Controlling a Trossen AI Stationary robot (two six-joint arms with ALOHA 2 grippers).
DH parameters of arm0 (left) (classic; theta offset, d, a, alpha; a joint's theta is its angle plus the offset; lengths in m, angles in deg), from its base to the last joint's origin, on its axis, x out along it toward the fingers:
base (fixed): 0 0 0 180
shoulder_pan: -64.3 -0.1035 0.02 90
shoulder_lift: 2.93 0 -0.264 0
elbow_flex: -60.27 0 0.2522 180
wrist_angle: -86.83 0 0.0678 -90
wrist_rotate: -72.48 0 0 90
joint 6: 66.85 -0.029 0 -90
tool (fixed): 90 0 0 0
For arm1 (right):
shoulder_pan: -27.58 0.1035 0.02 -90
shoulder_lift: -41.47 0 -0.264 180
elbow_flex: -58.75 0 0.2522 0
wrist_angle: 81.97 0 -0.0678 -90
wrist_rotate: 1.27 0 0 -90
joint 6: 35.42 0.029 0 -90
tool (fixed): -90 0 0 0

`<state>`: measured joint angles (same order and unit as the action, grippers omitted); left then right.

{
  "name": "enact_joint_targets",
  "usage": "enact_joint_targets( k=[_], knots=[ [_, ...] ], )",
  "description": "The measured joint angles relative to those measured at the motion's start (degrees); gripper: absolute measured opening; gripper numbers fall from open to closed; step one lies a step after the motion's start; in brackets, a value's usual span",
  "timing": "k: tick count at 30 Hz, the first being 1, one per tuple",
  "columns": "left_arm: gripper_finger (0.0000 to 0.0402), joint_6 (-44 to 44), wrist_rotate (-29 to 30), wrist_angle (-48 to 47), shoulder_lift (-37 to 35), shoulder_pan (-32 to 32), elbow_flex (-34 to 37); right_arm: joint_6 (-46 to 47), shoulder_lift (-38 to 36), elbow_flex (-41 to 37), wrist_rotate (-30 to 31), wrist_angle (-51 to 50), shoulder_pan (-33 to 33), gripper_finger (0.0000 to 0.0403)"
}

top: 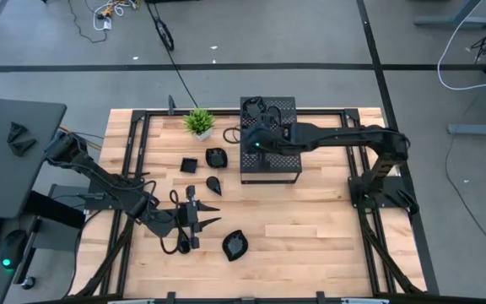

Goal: Pick & Place Mini shaped plates
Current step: Stack the right square plate on top of the square plates on the shelf

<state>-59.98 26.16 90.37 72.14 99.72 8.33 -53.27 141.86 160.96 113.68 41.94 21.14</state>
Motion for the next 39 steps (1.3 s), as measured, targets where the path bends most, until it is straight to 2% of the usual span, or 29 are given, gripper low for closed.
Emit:
enact_joint_targets(
  k=[10,39],
  knots=[
    [0.0117,0.37,-0.02,-0.04,0.00,0.07,0.00,1.97,0.65,-0.46,-2.01,-3.75,-1.78,0.0008],
    [0.0117,0.46,-0.02,-0.02,0.00,0.07,0.00,3.47,0.65,-0.48,-3.58,-3.92,-4.30,0.0008]
  ],
)
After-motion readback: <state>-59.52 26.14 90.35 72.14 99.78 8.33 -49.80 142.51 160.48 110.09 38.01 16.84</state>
